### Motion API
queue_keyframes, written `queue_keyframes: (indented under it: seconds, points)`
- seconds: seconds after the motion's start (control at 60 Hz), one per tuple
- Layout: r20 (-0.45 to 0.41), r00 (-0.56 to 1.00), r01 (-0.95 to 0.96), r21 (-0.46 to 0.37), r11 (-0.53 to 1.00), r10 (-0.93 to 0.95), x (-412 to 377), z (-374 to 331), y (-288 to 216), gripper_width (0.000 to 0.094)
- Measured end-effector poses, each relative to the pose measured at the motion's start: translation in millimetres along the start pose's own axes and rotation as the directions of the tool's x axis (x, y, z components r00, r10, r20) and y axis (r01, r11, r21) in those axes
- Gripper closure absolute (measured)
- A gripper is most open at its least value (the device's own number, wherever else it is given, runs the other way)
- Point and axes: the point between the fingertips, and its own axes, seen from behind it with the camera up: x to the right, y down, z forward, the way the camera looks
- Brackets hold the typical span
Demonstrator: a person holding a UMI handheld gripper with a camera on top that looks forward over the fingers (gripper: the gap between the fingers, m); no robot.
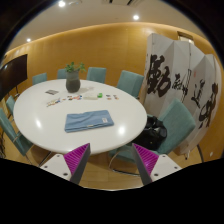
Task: Fold towel
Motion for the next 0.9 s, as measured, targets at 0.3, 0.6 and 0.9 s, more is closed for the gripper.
queue_keyframes:
  seconds: [0.3, 0.6, 0.9]
  points:
    - [0.072, 0.997, 0.028, -0.053, 0.998, -0.024, -58, 8, 29, 0.0072]
    - [0.188, 0.981, 0.069, -0.065, 0.995, -0.056, -190, 80, 31, 0.0068]
    - [0.27, 0.959, 0.095, -0.024, 0.995, -0.085, -303, 238, -6, 0.0058]
